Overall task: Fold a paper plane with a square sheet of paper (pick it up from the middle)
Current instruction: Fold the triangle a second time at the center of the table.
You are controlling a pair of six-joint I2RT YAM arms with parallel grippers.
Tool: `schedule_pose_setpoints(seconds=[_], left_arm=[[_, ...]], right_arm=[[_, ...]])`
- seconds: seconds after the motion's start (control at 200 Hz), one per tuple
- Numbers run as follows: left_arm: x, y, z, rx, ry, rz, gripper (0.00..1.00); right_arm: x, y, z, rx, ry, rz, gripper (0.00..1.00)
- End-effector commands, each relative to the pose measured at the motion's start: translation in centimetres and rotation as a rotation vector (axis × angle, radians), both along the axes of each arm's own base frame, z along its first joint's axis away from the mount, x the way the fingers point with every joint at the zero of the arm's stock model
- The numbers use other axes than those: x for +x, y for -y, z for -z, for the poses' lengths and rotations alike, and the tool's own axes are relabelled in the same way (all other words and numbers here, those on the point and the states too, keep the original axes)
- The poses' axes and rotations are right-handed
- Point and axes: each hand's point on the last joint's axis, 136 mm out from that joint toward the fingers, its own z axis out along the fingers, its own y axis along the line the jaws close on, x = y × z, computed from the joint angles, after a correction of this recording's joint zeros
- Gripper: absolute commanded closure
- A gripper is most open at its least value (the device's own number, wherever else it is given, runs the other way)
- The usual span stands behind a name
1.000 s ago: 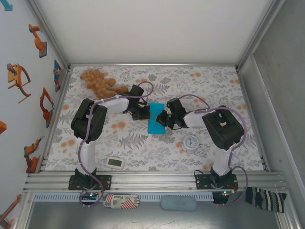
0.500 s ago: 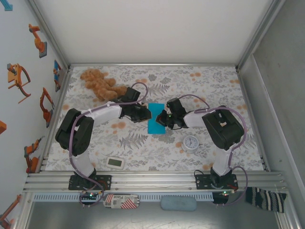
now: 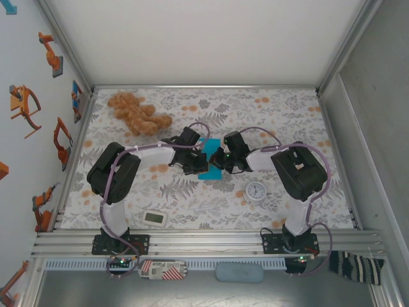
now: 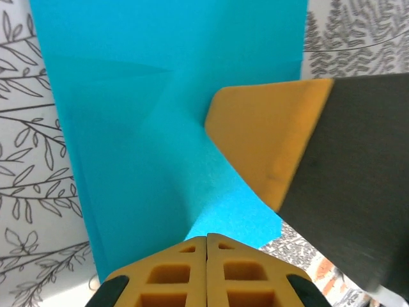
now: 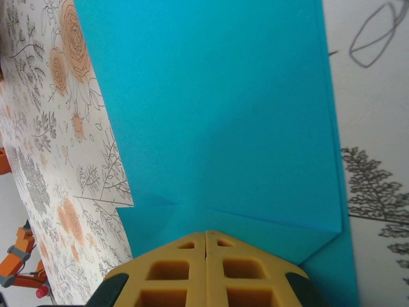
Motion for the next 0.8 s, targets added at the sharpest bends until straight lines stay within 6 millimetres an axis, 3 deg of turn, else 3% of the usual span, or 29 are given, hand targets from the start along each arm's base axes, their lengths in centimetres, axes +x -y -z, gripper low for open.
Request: schedule_pose_setpoints(seconds=[0.0,0.796], left_arm=[[0.3,0.6,0.0,0.007,0.007,0.01,0.93],[-0.4,-1.2,2.0,0.092,0.028,0.041,0.93]], right_arm=[[-3.5,3.9,5.9,-0.195,-0.182,0.054,1.0],[-3.9,4.2,6.5,-0.21,-0.197,0.046,1.0]])
